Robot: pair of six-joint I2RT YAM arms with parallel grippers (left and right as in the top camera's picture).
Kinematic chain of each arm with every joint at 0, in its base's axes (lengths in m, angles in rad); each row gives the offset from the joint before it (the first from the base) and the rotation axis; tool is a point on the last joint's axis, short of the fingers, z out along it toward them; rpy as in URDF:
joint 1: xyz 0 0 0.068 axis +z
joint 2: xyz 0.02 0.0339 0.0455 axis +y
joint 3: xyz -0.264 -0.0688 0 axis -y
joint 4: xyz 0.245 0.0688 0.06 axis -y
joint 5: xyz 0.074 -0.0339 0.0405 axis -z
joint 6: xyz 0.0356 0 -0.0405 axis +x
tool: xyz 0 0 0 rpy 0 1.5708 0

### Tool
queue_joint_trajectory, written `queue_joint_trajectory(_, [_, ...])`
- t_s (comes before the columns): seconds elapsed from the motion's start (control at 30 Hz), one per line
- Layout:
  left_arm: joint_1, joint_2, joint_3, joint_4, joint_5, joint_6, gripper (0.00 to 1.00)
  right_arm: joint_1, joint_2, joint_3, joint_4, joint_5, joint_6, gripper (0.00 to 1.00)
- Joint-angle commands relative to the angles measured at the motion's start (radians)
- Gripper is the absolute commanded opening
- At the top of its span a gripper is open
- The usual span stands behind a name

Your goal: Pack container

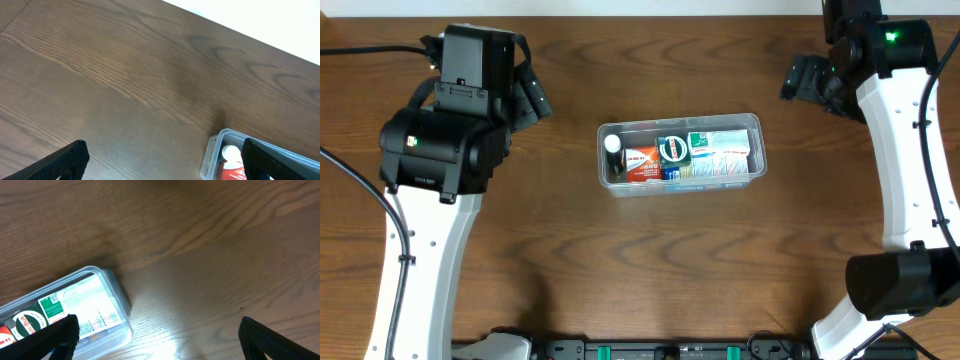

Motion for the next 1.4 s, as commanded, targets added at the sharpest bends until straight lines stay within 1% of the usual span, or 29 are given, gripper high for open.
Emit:
queue_joint_trajectory(0.0, [0.004, -0.005, 0.014, -0.005, -0.021, 0.006, 0.98, -0.004, 0.003, 0.002, 0.000, 0.010, -0.004, 0.99])
queue_joint_trajectory(0.3, [0.004, -0.005, 0.014, -0.005, -0.021, 0.006, 0.98, -0.003, 0.007, 0.000, 0.002, 0.010, -0.004, 0.99])
queue_joint_trajectory(0.43, [0.004, -0.005, 0.014, -0.005, -0.021, 0.005, 0.98, 0.026, -0.023, 0.000, 0.003, 0.011, -0.004, 0.99])
queue_joint_trajectory(0.5, [0.004, -0.005, 0.014, -0.005, -0.021, 0.006, 0.98, 0.055, -0.064, 0.000, 0.006, 0.022, -0.005, 0.99])
queue_joint_trajectory(0.57, [0.004, -0.005, 0.014, -0.005, -0.021, 0.006, 0.98, 0.089, -0.113, 0.000, 0.031, 0.085, -0.003, 0.99])
queue_joint_trajectory(0.8, [0.004, -0.005, 0.014, -0.005, -0.021, 0.006, 0.98, 0.265, -0.335, -0.006, 0.219, 0.238, -0.030, 0.99])
queue_joint_trajectory(0.93, [0.004, -0.005, 0.014, -0.005, -0.021, 0.006, 0.98, 0.348, -0.477, -0.069, 0.320, 0.312, -0.030, 0.99])
queue_joint_trajectory(1.0, [0.004, -0.005, 0.014, -0.005, -0.021, 0.006, 0.98, 0.362, -0.569, -0.160, 0.414, 0.321, -0.030, 0.99])
queue_joint_trajectory(1.1, [0.004, -0.005, 0.014, -0.005, -0.021, 0.006, 0.98, 0.354, -0.746, -0.389, 0.618, 0.320, -0.030, 0.99])
queue_joint_trajectory(1.27, [0.004, -0.005, 0.014, -0.005, -0.021, 0.006, 0.98, 0.324, -1.091, -0.898, 0.999, 0.316, -0.029, 0.99])
queue_joint_trajectory(1.37, [0.004, -0.005, 0.014, -0.005, -0.021, 0.006, 0.98, 0.285, -1.287, -1.168, 1.138, 0.300, 0.019, 0.99])
